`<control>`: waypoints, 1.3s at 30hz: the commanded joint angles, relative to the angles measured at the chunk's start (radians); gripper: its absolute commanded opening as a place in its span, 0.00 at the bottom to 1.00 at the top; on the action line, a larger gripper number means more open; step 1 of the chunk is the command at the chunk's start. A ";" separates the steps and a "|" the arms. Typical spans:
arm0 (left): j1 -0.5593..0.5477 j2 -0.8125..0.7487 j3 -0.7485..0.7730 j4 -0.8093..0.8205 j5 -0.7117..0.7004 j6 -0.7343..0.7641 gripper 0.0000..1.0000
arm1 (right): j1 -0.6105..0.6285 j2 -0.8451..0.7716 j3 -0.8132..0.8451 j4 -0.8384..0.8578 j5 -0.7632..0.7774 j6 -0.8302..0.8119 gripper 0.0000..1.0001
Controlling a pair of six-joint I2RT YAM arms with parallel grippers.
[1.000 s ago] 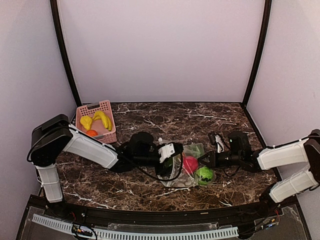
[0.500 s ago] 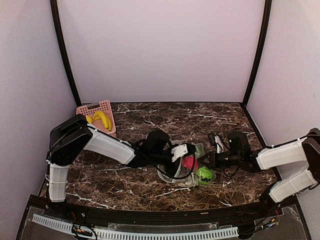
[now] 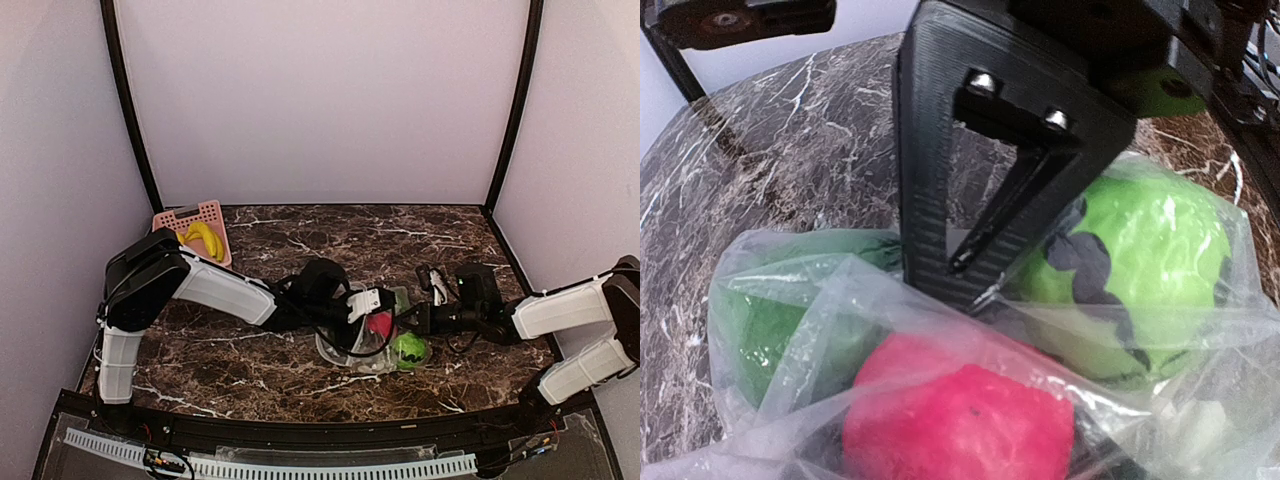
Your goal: Open the zip-top bag and remove the fake food
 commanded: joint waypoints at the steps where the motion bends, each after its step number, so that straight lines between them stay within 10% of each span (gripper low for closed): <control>1: -0.006 -0.094 -0.087 -0.028 -0.021 0.014 0.49 | -0.016 -0.045 -0.035 -0.009 0.040 0.006 0.00; 27: 0.024 -0.460 -0.373 -0.008 -0.168 -0.093 0.43 | -0.046 -0.148 -0.062 -0.085 0.129 0.008 0.00; 39: 0.231 -0.734 -0.512 -0.078 -0.312 -0.351 0.45 | -0.052 -0.150 -0.075 -0.067 0.117 0.011 0.00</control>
